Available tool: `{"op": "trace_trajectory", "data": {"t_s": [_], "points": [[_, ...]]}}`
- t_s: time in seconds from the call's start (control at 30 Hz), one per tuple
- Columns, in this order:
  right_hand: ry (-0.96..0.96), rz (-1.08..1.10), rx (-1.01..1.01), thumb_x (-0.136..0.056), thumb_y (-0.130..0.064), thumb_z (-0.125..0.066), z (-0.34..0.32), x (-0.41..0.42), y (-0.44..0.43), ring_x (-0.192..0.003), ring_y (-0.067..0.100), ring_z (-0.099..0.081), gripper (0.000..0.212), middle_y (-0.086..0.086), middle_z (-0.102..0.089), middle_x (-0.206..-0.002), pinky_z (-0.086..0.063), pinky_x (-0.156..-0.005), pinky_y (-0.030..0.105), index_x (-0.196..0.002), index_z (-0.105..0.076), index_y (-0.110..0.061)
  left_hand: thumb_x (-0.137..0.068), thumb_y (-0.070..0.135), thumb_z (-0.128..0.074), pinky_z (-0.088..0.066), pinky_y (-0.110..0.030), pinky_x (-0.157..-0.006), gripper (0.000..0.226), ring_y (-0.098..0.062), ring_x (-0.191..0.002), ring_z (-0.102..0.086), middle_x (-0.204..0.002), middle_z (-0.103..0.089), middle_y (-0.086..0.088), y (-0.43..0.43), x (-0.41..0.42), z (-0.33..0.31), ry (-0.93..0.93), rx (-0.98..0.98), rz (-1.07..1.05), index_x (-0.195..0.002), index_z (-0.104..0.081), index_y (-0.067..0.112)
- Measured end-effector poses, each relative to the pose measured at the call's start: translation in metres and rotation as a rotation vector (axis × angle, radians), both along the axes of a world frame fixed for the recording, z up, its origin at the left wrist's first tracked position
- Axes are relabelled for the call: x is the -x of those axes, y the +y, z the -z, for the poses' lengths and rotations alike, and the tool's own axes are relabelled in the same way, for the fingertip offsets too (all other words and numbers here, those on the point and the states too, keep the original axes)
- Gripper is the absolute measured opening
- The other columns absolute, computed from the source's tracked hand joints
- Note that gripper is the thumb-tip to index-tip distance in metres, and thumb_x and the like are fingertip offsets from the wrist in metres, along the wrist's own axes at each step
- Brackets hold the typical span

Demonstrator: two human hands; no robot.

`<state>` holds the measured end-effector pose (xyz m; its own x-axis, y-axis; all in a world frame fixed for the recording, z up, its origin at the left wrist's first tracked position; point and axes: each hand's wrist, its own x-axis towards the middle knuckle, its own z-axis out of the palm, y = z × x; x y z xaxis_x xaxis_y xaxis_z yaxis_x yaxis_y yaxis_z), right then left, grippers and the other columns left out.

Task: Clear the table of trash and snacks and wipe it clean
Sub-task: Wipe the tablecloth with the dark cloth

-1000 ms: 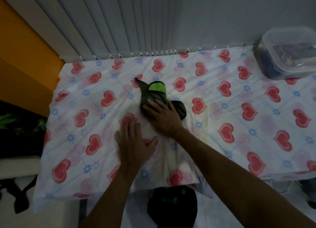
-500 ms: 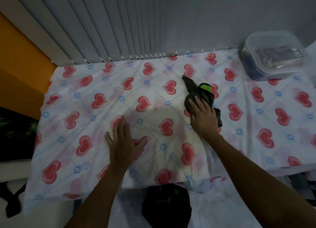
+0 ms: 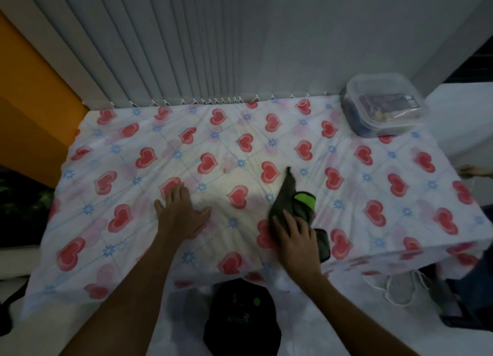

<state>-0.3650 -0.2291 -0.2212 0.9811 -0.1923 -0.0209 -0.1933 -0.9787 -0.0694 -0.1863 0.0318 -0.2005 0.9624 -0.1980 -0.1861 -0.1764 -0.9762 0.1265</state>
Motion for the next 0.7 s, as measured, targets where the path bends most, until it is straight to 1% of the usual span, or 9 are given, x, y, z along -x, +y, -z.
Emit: {"op": "trace_trajectory", "data": {"t_s": [0.1,0.23,0.33,0.4,0.43,0.47,0.57,0.63,0.7], "points": [[-0.059,-0.176,-0.003,-0.085,-0.026,-0.059,0.011,0.04,0.018,-0.125,0.039,-0.049,0.062,0.01,-0.048,-0.151,-0.046,-0.094,0.051,-0.146,-0.049,-0.024,-0.086,0.075,-0.053,-0.024,-0.067,-0.116,0.097,-0.03,-0.153,-0.021,-0.167,-0.021,-0.009,0.004,-0.002,0.0,0.092,0.027,0.005,-0.153,-0.031,0.009],[-0.101,-0.387,-0.074,-0.089,-0.033,-0.058,0.015,0.068,0.03,-0.115,0.035,-0.054,0.052,0.006,-0.054,-0.142,-0.05,-0.09,0.049,-0.14,-0.054,-0.025,-0.09,0.068,-0.051,-0.024,-0.064,-0.116,0.086,-0.03,-0.154,-0.021,-0.167,-0.022,-0.009,0.001,0.0,-0.003,0.088,-0.042,0.034,-0.152,-0.035,0.011],[-0.142,-0.549,-0.176,-0.092,-0.034,-0.058,0.009,0.066,0.037,-0.107,0.028,-0.055,0.04,0.003,-0.059,-0.13,-0.052,-0.086,0.041,-0.13,-0.06,-0.021,-0.09,0.048,-0.061,-0.029,-0.061,-0.117,0.072,-0.032,-0.151,-0.028,-0.164,-0.029,-0.013,-0.013,0.012,-0.012,0.021,-0.035,0.14,-0.147,-0.04,0.01],[-0.178,-0.658,-0.234,-0.097,-0.03,-0.056,-0.001,0.057,0.044,-0.104,0.026,-0.055,0.03,0.004,-0.06,-0.124,-0.049,-0.084,0.038,-0.123,-0.064,-0.017,-0.088,0.031,-0.059,-0.032,-0.057,-0.117,0.056,-0.03,-0.146,-0.034,-0.159,-0.036,-0.013,-0.029,0.021,-0.022,-0.006,0.002,0.267,-0.14,-0.048,0.013],[-0.198,-0.701,-0.251,-0.098,-0.029,-0.056,-0.008,0.05,0.048,-0.103,0.026,-0.054,0.027,0.004,-0.06,-0.123,-0.048,-0.084,0.038,-0.119,-0.065,-0.016,-0.087,0.025,-0.058,-0.034,-0.052,-0.116,0.05,-0.028,-0.143,-0.039,-0.156,-0.042,-0.011,-0.039,0.025,-0.03,0.024,0.07,0.31,-0.136,-0.053,0.015],[-0.217,-0.733,-0.266,-0.097,-0.029,-0.057,-0.017,0.043,0.051,-0.103,0.025,-0.053,0.024,0.004,-0.059,-0.122,-0.047,-0.085,0.037,-0.116,-0.066,-0.017,-0.087,0.022,-0.057,-0.038,-0.047,-0.115,0.046,-0.026,-0.138,-0.045,-0.15,-0.049,-0.008,-0.048,0.029,-0.039,0.095,0.182,0.333,-0.132,-0.058,0.017],[-0.263,-0.767,-0.306,-0.093,-0.032,-0.061,-0.049,0.016,0.054,-0.108,0.024,-0.051,0.027,0.004,-0.058,-0.124,-0.045,-0.09,0.035,-0.114,-0.068,-0.017,-0.096,0.026,-0.054,-0.052,-0.042,-0.099,0.026,-0.016,-0.107,-0.064,-0.116,-0.071,0.002,-0.069,0.039,-0.072,0.347,0.493,0.344,-0.109,-0.075,0.02],[-0.264,-0.718,-0.363,-0.095,-0.041,-0.059,-0.078,-0.001,0.052,-0.111,0.022,-0.051,0.033,0.003,-0.059,-0.126,-0.045,-0.093,0.036,-0.116,-0.068,-0.017,-0.101,0.034,-0.05,-0.053,-0.037,-0.088,0.03,-0.009,-0.09,-0.066,-0.096,-0.075,0.006,-0.073,0.04,-0.092,0.428,0.56,0.338,-0.092,-0.077,0.023],[-0.347,-0.696,-0.409,-0.094,-0.047,-0.06,-0.107,-0.015,0.047,-0.112,0.02,-0.053,0.036,0.003,-0.06,-0.124,-0.044,-0.096,0.033,-0.111,-0.069,-0.017,-0.1,0.055,-0.047,-0.05,-0.035,-0.082,0.047,-0.007,-0.082,-0.067,-0.085,-0.075,0.007,-0.073,0.038,-0.114,0.474,0.63,0.274,-0.084,-0.076,0.022]]}}
